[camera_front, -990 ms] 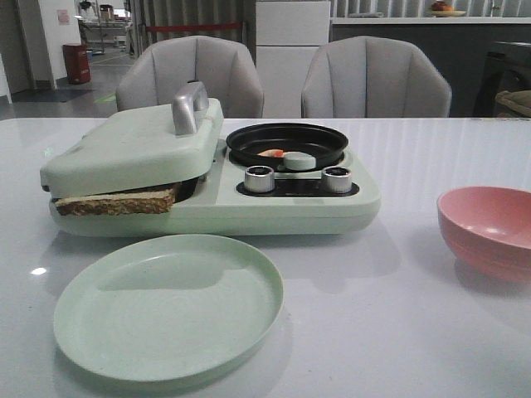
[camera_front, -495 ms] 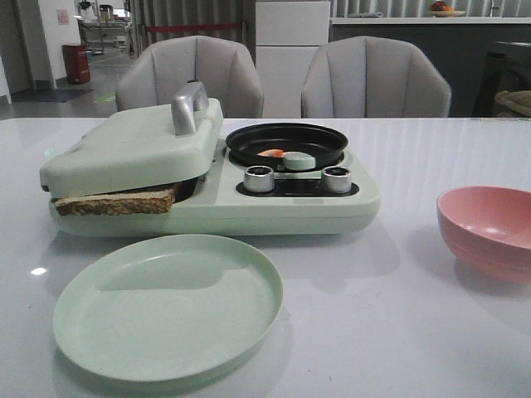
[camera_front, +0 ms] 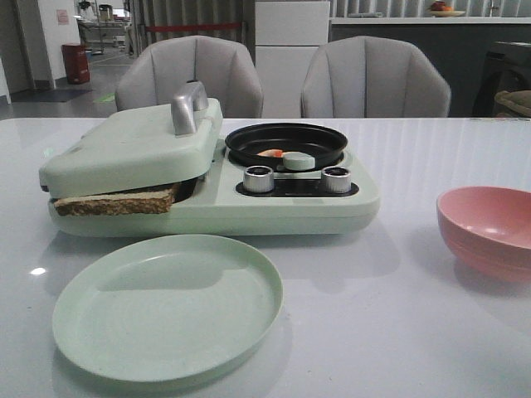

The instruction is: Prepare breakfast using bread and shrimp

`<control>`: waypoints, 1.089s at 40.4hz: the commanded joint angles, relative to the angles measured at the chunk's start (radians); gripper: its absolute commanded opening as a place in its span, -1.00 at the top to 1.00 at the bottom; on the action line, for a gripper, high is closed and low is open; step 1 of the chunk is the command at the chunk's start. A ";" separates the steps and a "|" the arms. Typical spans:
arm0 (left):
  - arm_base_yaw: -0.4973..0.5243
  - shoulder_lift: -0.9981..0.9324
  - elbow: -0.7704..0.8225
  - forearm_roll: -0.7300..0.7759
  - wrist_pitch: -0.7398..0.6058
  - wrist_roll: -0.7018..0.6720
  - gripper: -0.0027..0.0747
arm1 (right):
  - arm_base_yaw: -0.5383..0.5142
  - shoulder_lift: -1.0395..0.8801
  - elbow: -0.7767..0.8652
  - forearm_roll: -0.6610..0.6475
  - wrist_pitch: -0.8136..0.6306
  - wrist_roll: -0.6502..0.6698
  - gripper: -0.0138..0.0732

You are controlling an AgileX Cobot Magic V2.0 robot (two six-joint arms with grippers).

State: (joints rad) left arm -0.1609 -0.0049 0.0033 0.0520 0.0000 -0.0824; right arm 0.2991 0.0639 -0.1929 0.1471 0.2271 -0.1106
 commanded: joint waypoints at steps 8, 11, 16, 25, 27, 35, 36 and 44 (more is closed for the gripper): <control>0.000 -0.023 0.033 -0.036 -0.077 -0.005 0.85 | 0.001 0.010 -0.025 0.000 -0.092 -0.007 0.76; 0.013 -0.023 0.033 -0.036 -0.077 -0.005 0.85 | 0.001 0.010 -0.025 0.000 -0.092 -0.007 0.76; 0.023 -0.023 0.033 -0.036 -0.077 -0.005 0.85 | 0.001 0.010 -0.025 0.000 -0.092 -0.007 0.76; 0.023 -0.023 0.033 -0.036 -0.077 -0.005 0.85 | 0.001 0.010 -0.025 0.000 -0.092 -0.007 0.76; 0.023 -0.023 0.033 -0.036 -0.077 -0.005 0.85 | 0.001 0.010 -0.025 0.000 -0.092 -0.007 0.76; 0.023 -0.023 0.033 -0.036 -0.077 -0.005 0.85 | 0.001 0.010 -0.025 0.000 -0.092 -0.007 0.76; 0.023 -0.023 0.033 -0.036 -0.077 -0.005 0.85 | 0.001 0.010 -0.025 0.000 -0.092 -0.007 0.76; 0.023 -0.023 0.033 -0.036 -0.077 -0.005 0.85 | 0.001 0.010 -0.025 0.000 -0.092 -0.007 0.76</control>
State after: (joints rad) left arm -0.1389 -0.0049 0.0033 0.0226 0.0000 -0.0824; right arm 0.2991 0.0639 -0.1929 0.1471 0.2271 -0.1106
